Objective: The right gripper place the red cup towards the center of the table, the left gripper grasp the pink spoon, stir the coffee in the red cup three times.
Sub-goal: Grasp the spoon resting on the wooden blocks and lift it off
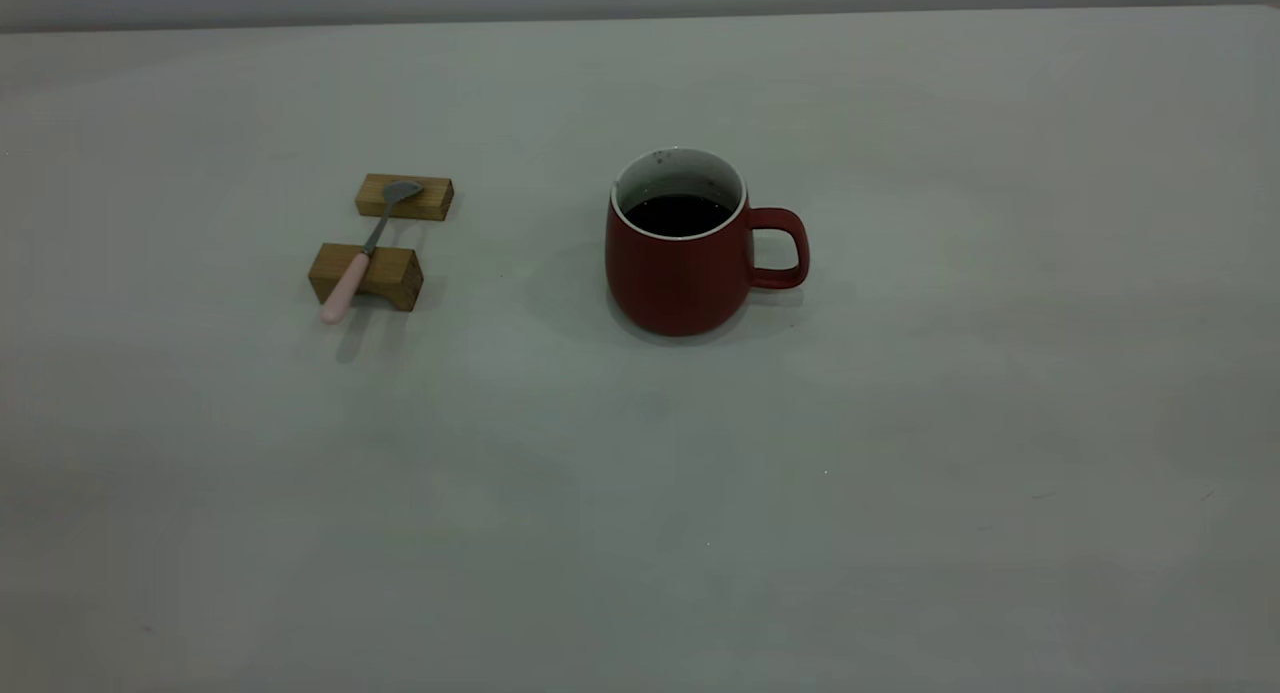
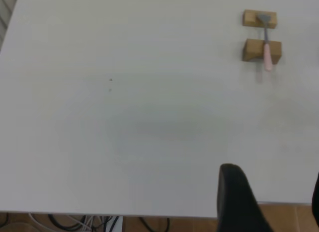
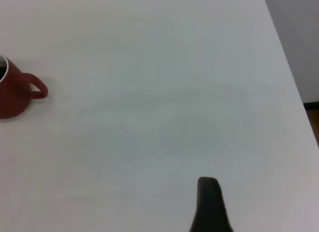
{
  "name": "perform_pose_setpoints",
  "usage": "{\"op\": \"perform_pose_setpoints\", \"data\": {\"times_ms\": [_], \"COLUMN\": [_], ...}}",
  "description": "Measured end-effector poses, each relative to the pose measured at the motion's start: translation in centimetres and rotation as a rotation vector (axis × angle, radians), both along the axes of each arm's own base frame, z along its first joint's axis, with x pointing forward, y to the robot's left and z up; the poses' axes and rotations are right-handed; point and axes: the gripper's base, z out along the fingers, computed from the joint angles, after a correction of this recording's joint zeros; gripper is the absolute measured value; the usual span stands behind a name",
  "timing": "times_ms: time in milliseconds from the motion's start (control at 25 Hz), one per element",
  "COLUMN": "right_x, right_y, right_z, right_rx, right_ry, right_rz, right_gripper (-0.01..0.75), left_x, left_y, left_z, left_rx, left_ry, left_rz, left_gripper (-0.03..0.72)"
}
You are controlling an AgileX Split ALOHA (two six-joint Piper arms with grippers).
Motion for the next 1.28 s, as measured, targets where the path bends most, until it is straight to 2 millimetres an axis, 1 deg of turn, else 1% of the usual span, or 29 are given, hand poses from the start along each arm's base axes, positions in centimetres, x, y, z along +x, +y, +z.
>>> {"op": "perform_pose_setpoints", "data": {"times_ms": [120,200,280,320,440,480,560,680,800,880,960,1120,1280], "right_x": [0.0,0.0,0.0,0.0,0.0,0.0,0.0,0.0,0.0,0.0,0.0,0.0,0.0], "right_y": [0.0,0.0,0.0,0.0,0.0,0.0,0.0,0.0,0.0,0.0,0.0,0.0,0.0], "right_z": [0.0,0.0,0.0,0.0,0.0,0.0,0.0,0.0,0.0,0.0,0.0,0.0,0.0], "right_rx": [0.0,0.0,-0.001,-0.001,-0.001,-0.001,-0.001,-0.001,-0.001,-0.001,-0.001,-0.001,-0.001], "right_ry": [0.0,0.0,0.0,0.0,0.0,0.0,0.0,0.0,0.0,0.0,0.0,0.0,0.0], "right_rz": [0.0,0.0,0.001,0.001,0.001,0.001,0.001,0.001,0.001,0.001,0.001,0.001,0.001], "right_gripper": [0.592,0.592,0.592,0.592,0.592,0.592,0.592,0.592,0.592,0.592,0.592,0.592,0.592], "left_x": [0.0,0.4,1.5,2.3,6.0,7.5,10.7,15.9,20.5,23.1,25.6,29.5,32.1], "left_y": [0.0,0.1,0.2,0.2,0.2,0.1,-0.1,-0.5,-1.0,-1.4,-1.9,-3.6,-5.3], "left_z": [0.0,0.3,1.3,1.8,3.4,3.7,4.3,4.1,2.7,1.4,-0.4,-4.1,-7.9], "left_rx": [0.001,0.005,0.007,0.005,0.001,0.001,-0.006,-0.031,-0.07,-0.092,-0.095,-0.081,-0.063], "left_ry": [0.002,0.013,0.02,0.043,0.107,0.138,0.169,0.245,0.34,0.408,0.476,0.589,0.681], "left_rz": [0.001,0.014,0.033,0.038,0.05,0.05,0.039,0.024,0.02,0.015,-0.004,-0.047,-0.084], "left_gripper": [0.438,0.454,0.498,0.525,0.633,0.656,0.68,0.679,0.68,0.68,0.68,0.68,0.677]}}
